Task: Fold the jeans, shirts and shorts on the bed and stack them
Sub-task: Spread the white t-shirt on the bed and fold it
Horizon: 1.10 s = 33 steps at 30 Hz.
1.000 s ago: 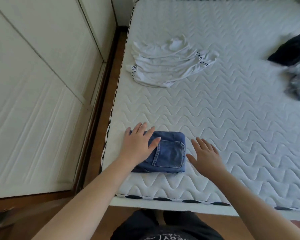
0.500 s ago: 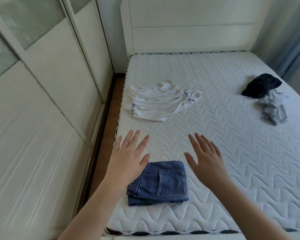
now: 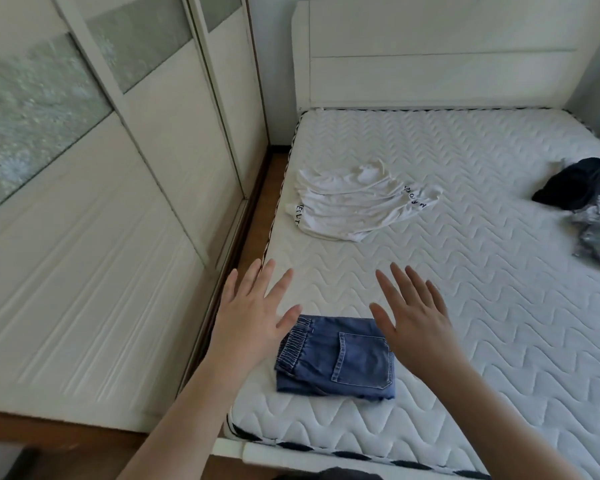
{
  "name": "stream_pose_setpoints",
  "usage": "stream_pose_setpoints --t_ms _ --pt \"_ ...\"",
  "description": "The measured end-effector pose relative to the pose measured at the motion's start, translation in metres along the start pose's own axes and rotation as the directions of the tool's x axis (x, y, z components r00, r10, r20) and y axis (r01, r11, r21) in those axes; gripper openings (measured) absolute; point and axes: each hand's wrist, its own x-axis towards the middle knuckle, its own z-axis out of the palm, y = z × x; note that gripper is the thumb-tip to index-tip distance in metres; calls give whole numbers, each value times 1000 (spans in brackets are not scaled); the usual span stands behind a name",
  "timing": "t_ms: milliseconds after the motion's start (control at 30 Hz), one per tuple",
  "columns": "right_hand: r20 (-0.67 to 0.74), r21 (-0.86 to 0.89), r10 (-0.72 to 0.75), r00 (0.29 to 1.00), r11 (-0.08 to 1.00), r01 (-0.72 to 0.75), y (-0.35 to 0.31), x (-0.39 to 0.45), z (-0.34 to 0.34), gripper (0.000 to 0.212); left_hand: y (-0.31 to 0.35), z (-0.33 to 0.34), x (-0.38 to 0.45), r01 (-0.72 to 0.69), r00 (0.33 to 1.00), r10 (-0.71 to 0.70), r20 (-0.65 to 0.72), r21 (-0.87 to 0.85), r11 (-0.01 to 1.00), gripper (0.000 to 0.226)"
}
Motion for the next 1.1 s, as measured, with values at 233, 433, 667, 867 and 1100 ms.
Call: stream_pose_setpoints --t_ms 233,433,667,867,1100 --pt "9 151 -161 987 976 158 0 -34 6 70 17 -20 -69 78 996 -78 38 7 997 65" --pt "77 159 -306 949 944 291 -23 -48 26 76 -8 -18 -129 264 959 -270 87 75 962 65" --pt "88 140 -487 869 870 473 -101 -54 29 61 -45 -14 -194 398 910 -403 91 70 915 66" --pt "121 81 -547 828 837 541 -186 -58 42 66 -111 3 -248 441 891 -445 88 59 896 65" --pt "110 102 -504 857 863 494 -312 -77 65 66 -229 13 -303 389 915 -392 94 55 920 66"
